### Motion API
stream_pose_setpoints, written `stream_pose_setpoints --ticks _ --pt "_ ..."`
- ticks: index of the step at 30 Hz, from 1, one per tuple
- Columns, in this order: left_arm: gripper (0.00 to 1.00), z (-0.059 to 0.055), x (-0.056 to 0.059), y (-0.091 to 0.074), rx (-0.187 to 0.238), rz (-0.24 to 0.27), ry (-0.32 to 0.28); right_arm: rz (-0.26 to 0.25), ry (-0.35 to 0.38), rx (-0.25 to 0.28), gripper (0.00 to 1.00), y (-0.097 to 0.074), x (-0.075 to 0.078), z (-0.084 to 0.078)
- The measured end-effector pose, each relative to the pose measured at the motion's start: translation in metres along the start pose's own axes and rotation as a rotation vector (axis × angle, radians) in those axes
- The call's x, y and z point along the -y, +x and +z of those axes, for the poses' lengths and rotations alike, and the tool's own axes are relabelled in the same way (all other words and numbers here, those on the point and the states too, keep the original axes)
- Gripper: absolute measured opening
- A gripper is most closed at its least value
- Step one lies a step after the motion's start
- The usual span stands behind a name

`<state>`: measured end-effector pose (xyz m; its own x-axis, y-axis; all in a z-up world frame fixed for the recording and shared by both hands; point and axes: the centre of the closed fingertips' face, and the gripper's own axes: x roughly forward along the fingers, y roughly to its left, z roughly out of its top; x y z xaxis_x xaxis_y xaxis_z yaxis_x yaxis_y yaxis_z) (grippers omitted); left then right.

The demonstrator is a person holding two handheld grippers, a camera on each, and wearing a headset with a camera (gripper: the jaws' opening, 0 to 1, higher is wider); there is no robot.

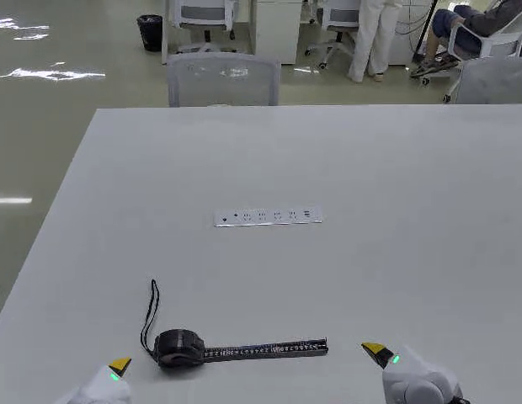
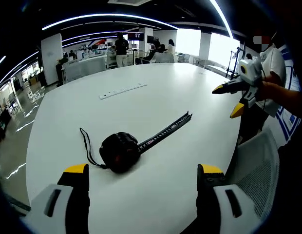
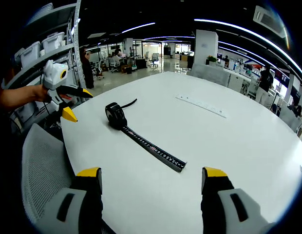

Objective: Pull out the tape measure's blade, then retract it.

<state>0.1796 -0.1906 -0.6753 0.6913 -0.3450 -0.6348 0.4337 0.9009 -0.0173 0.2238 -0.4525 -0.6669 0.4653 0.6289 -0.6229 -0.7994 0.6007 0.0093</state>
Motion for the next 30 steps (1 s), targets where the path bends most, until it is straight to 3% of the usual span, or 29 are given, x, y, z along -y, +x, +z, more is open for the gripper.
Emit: stream_pose_setpoints --ticks 7,13,19,30 --pt "0.99 0.006 0.003 0.000 0.021 0.017 -0.012 0.008 0.011 0.018 0.88 -0.001 -0.001 0.004" --pt "0.99 0.010 0.001 -0.001 0.042 0.047 -0.054 0.013 0.008 0.016 0.88 -0.001 -0.002 0.002" --pt "0.99 0.008 0.007 0.001 0.049 0.043 -0.065 0.022 0.007 0.012 0.89 0.001 -0.003 -0.002" --pt "0.99 0.003 0.007 0.010 0.060 0.115 -0.097 0.031 -0.005 0.001 0.88 0.004 -0.006 -0.006"
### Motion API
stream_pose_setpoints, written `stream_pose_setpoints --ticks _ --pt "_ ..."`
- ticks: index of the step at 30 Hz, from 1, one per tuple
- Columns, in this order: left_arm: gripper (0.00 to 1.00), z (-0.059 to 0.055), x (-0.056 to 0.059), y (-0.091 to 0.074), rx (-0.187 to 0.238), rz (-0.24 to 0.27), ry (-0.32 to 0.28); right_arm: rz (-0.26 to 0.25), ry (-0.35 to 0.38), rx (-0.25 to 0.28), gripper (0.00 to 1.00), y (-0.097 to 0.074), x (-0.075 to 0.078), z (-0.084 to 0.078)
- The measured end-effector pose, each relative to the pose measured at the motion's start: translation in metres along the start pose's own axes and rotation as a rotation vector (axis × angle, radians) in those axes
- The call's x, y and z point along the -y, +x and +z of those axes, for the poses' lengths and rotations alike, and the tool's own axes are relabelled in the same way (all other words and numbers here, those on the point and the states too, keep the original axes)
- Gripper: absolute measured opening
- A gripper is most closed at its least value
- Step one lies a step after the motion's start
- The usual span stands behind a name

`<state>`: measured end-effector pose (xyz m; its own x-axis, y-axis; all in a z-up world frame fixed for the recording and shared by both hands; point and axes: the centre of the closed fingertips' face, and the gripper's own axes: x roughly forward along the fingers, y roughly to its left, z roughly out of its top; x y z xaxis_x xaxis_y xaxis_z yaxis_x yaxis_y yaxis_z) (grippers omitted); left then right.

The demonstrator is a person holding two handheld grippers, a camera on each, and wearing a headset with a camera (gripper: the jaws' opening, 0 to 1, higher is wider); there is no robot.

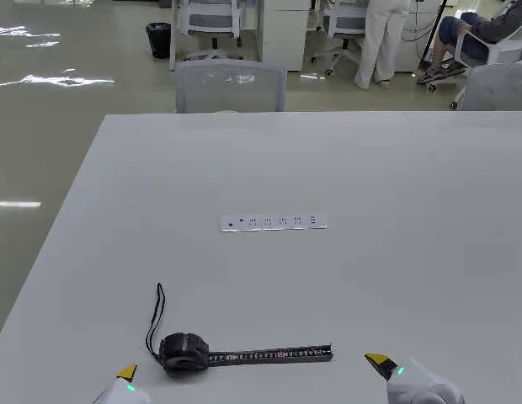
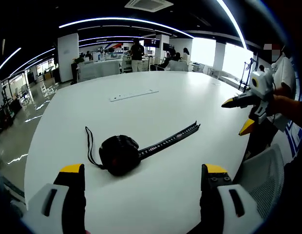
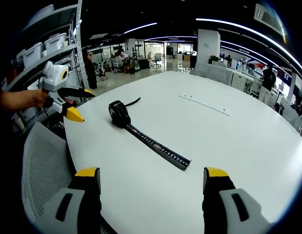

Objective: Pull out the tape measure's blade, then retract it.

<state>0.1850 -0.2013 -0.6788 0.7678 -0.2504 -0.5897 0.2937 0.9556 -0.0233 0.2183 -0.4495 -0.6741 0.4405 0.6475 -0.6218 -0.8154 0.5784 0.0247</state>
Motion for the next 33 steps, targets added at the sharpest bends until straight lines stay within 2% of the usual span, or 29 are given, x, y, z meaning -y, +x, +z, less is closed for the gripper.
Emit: stream_pose_setpoints --ticks 4,9,13,22,27,33 --pt "0.98 -0.002 -0.001 0.004 0.001 0.019 -0.017 0.010 -0.015 -0.006 0.87 0.002 0.000 -0.001" --pt "0.96 0.000 -0.001 0.008 0.016 0.039 -0.066 0.021 -0.028 -0.013 0.85 0.004 0.001 -0.002" --pt "0.97 -0.004 -0.001 0.014 0.014 0.067 -0.068 0.035 -0.039 -0.017 0.84 0.009 0.001 -0.006" --pt "0.95 -0.016 -0.004 0.025 0.012 0.112 -0.117 0.065 -0.062 -0.011 0.80 0.017 0.003 -0.006" --pt "0.92 -0.016 -0.008 0.028 0.028 0.150 -0.150 0.082 -0.076 0.006 0.76 0.022 0.006 -0.006" --pt "0.91 -0.013 -0.013 0.035 0.043 0.199 -0.140 0.106 -0.119 0.006 0.72 0.031 0.012 -0.007"
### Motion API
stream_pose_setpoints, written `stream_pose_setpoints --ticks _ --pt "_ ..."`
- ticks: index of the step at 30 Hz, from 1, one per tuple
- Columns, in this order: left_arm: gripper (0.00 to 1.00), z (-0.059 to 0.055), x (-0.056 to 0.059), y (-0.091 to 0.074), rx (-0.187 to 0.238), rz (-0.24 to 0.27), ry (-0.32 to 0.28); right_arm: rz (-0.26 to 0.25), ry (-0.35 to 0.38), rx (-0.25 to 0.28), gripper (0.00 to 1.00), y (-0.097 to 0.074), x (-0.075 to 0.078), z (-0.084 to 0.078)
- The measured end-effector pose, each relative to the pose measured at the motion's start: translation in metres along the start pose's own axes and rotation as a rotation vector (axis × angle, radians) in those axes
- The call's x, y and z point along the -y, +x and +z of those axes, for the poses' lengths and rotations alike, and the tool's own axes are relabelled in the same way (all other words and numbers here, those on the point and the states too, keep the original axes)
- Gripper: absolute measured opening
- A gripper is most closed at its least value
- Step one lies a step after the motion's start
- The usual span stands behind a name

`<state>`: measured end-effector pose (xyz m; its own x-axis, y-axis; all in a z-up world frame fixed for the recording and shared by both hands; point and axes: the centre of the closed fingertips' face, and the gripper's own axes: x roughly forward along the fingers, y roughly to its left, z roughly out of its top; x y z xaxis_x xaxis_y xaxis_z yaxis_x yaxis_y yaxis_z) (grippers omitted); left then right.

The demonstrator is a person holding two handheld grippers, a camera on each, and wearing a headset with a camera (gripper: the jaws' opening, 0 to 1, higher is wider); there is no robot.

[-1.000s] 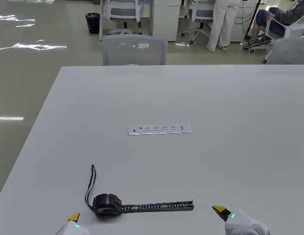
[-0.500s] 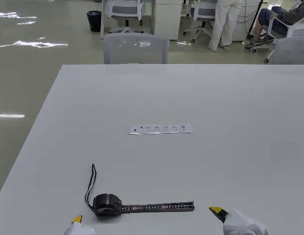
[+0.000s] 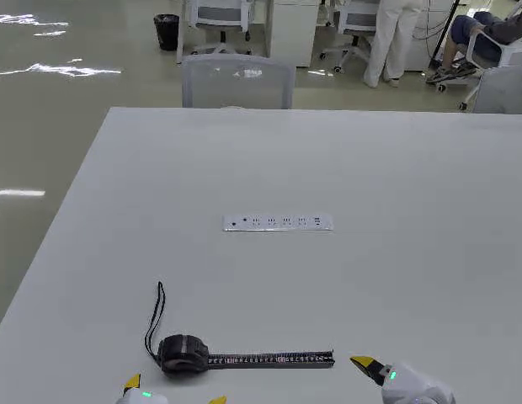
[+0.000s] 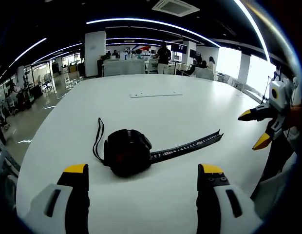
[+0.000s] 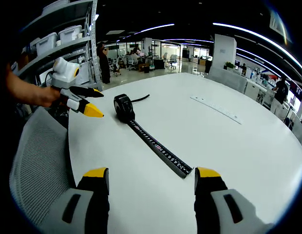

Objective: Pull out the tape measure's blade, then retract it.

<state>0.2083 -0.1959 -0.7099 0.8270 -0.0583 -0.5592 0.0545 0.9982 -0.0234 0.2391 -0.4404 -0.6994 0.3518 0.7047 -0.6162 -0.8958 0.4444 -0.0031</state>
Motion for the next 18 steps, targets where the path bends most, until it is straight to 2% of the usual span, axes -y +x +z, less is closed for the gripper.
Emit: stream_pose_setpoints --ticks 6,9,16,18 --pt "0.87 0.004 -0.001 0.008 0.011 0.024 0.005 0.034 -0.035 -0.016 0.68 0.007 0.009 -0.007" --pt "0.87 0.008 -0.003 0.010 0.037 0.035 -0.019 0.054 -0.050 -0.009 0.65 0.009 0.013 -0.006" --pt "0.82 0.009 -0.006 0.020 0.042 0.079 -0.040 0.094 -0.068 -0.013 0.59 0.017 0.027 -0.007" --pt "0.81 0.008 -0.007 0.024 0.041 0.089 -0.068 0.107 -0.080 -0.016 0.55 0.018 0.031 -0.007"
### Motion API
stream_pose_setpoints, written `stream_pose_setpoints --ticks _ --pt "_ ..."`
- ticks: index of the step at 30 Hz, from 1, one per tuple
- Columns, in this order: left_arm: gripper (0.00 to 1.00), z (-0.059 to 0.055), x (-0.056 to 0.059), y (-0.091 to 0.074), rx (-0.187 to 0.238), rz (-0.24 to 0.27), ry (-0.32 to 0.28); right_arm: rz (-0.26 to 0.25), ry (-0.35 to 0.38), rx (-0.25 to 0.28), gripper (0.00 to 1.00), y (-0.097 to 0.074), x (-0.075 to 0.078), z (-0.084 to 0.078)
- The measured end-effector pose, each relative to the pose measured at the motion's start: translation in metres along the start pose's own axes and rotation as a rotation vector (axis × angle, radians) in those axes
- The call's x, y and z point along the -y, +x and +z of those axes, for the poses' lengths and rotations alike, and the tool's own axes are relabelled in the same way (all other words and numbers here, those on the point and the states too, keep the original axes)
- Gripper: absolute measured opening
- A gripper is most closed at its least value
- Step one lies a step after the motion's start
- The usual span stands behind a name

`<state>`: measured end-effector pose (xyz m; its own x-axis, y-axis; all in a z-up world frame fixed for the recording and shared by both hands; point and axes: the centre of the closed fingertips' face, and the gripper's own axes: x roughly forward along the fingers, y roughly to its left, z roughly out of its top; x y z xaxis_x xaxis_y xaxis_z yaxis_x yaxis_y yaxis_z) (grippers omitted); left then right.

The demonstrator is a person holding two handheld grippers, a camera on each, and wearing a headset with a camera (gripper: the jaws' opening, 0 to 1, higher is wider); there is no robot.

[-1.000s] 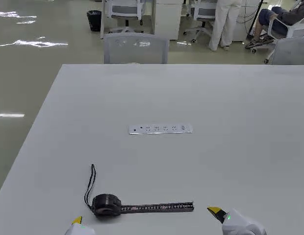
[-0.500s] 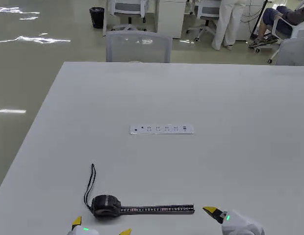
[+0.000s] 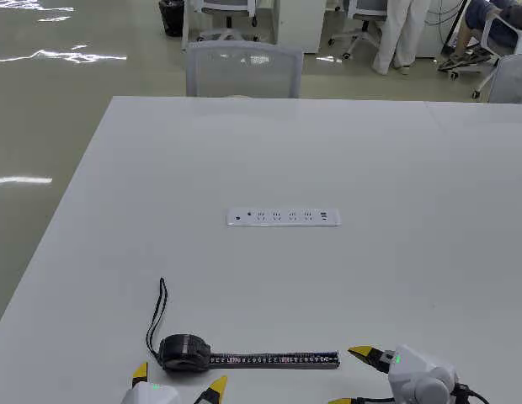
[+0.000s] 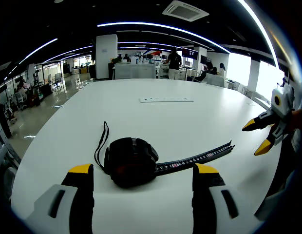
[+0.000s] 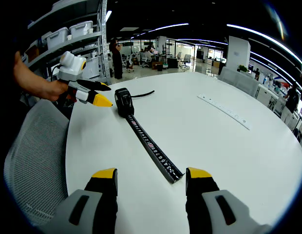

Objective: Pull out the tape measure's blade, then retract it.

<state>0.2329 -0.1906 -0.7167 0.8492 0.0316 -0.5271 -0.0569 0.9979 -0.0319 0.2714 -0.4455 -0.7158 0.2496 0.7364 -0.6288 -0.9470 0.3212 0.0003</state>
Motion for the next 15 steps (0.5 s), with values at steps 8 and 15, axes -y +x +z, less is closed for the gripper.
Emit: stream_pose_setpoints --ticks 8,15 --pt "0.80 0.001 -0.002 0.008 0.012 0.027 -0.031 0.045 -0.057 -0.009 0.42 0.006 0.015 -0.004" --pt "0.78 0.004 -0.008 0.018 0.017 0.059 -0.016 0.114 -0.133 -0.049 0.39 0.015 0.020 -0.017"
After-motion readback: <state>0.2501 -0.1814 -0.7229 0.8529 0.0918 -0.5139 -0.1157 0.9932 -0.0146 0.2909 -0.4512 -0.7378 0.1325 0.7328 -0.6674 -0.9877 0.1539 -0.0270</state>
